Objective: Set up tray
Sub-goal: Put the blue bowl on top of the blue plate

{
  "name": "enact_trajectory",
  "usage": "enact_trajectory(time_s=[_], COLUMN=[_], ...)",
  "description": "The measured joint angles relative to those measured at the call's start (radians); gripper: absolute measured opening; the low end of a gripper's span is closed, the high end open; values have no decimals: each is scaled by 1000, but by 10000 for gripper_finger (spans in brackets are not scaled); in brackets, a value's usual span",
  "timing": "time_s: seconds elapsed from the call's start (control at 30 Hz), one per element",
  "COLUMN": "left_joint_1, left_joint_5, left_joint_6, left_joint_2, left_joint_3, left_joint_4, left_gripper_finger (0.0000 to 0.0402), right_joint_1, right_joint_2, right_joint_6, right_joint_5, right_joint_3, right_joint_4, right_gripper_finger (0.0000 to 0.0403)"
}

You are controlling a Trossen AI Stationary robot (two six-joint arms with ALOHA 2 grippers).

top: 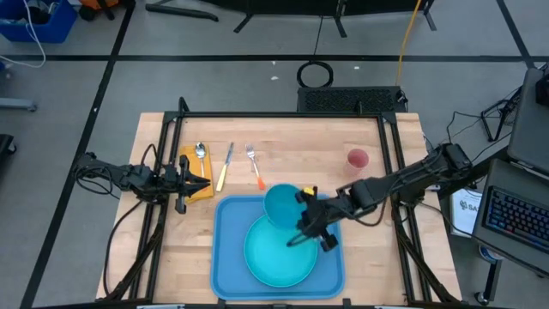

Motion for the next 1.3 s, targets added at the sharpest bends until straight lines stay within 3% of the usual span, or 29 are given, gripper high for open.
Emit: enact_trajectory(time_s=[0.37,0.87,1.3], left_joint_1=[0,0,0], left_joint_5=[0,-6,-6], left_joint_6=[2,2,2], left_joint_2=[0,0,0], left_joint_3=[0,0,0], left_joint_4=[2,-1,-2], left_gripper_finger=[47,47,47], right_joint_1=[82,106,141], right_joint_2=[109,347,366], right_joint_6=[1,17,33], right_joint_5=[0,-77,-103], right_joint_3=[11,266,272], right_joint_4=[12,-180,-172], right_gripper_finger=[0,0,0])
